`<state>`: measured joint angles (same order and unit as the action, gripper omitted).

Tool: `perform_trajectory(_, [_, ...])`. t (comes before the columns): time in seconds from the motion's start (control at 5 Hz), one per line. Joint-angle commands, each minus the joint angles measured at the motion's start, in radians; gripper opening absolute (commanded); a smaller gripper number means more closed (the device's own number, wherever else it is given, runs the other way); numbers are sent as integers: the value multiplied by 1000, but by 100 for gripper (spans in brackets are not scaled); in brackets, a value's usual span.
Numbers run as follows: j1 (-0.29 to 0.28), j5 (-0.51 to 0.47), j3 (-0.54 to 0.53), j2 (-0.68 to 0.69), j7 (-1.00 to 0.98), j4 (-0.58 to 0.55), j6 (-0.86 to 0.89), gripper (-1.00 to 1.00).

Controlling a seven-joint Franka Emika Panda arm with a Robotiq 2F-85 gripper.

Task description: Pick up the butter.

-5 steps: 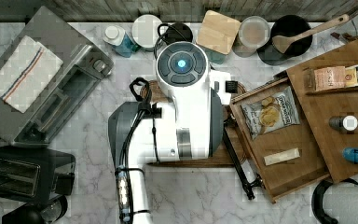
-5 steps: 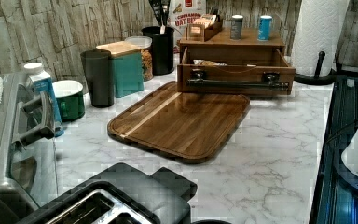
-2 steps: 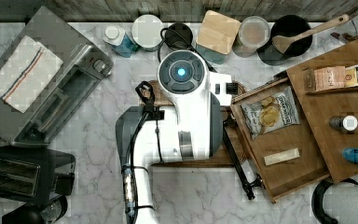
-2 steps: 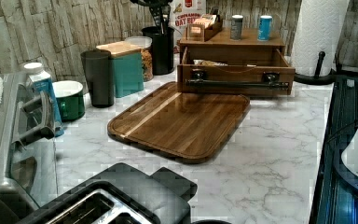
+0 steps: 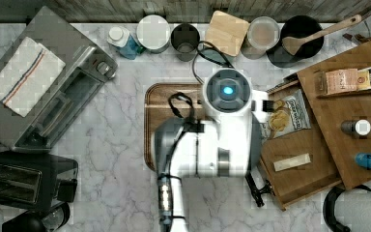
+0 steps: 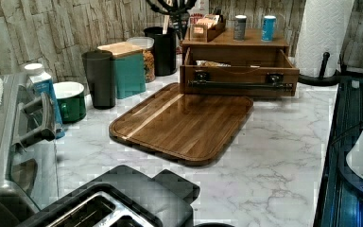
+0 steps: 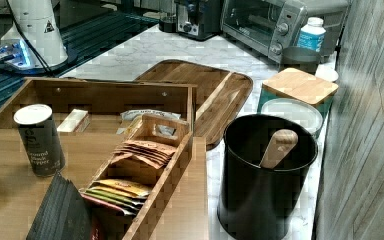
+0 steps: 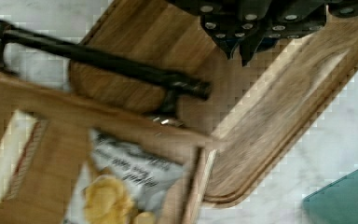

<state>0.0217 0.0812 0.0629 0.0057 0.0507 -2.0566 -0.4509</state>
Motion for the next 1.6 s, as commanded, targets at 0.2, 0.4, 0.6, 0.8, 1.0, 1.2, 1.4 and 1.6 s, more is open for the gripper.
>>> perform_trajectory(0.2, [127,-50,158,-90,-56,13,-90,-12])
perform_trajectory(0.4, [147,-39,168,-76,-10,-3,-89,100])
perform_trajectory(0.6, [193,-58,169,-53,10,-19,-77,100])
perform_trajectory(0.8, [239,-105,187,-40,-66,-75,-126,100])
perform_trajectory(1.0, [273,-136,216,-1,-132,-120,-173,100])
perform_trajectory(1.2, [296,-48,228,10,-86,-195,-283,100])
perform_trajectory(1.4, [314,-15,247,27,-86,-191,-261,100])
perform_trajectory(1.6, [301,27,261,50,-2,-205,-277,100])
